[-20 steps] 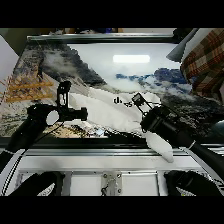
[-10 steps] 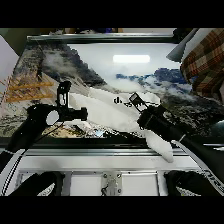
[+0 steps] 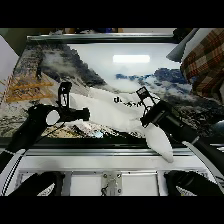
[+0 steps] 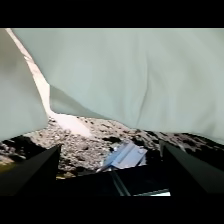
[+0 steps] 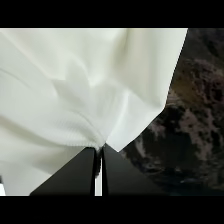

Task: Fold the clothes and pants, and hang the long-sleeved shirts on hangers.

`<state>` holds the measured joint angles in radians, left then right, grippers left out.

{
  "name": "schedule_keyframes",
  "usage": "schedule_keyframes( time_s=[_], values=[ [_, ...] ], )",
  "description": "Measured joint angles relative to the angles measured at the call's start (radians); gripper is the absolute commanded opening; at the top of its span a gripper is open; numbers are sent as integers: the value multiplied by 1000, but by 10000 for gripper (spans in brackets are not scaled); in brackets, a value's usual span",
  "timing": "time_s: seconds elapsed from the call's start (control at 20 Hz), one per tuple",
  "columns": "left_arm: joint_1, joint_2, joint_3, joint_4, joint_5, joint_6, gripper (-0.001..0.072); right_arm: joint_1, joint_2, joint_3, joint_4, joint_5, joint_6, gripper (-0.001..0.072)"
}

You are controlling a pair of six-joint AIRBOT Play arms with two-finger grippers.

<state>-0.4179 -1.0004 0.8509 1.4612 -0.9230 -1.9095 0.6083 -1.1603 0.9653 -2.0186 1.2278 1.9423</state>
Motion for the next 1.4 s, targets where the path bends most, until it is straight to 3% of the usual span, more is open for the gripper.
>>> schedule_keyframes(
  time_s=[0.2, 0.45, 0.8, 1.2, 1.3, 1.35, 1.4],
  values=[
    [-107, -10, 0, -57, 78, -65, 678, -1, 146, 24, 208, 19, 94, 34],
    [-298, -132, 73, -75, 161, -130, 678, -1, 274, 31, 347, -14, 187, 34],
    [-434, -333, 242, -45, 151, -151, 677, -1, 353, 32, 400, -50, 238, 34],
    [-417, -422, 268, 32, 117, -221, 675, -1, 391, 32, 424, -96, 246, 35],
    [-403, -428, 268, 48, 101, -234, 483, -1, 393, 32, 426, -102, 246, 34],
    [-396, -430, 268, 54, 90, -239, 482, -1, 393, 32, 426, -103, 246, 34],
    [-389, -431, 268, 62, 80, -243, 411, -1, 394, 32, 426, -103, 246, 34]
  ],
)
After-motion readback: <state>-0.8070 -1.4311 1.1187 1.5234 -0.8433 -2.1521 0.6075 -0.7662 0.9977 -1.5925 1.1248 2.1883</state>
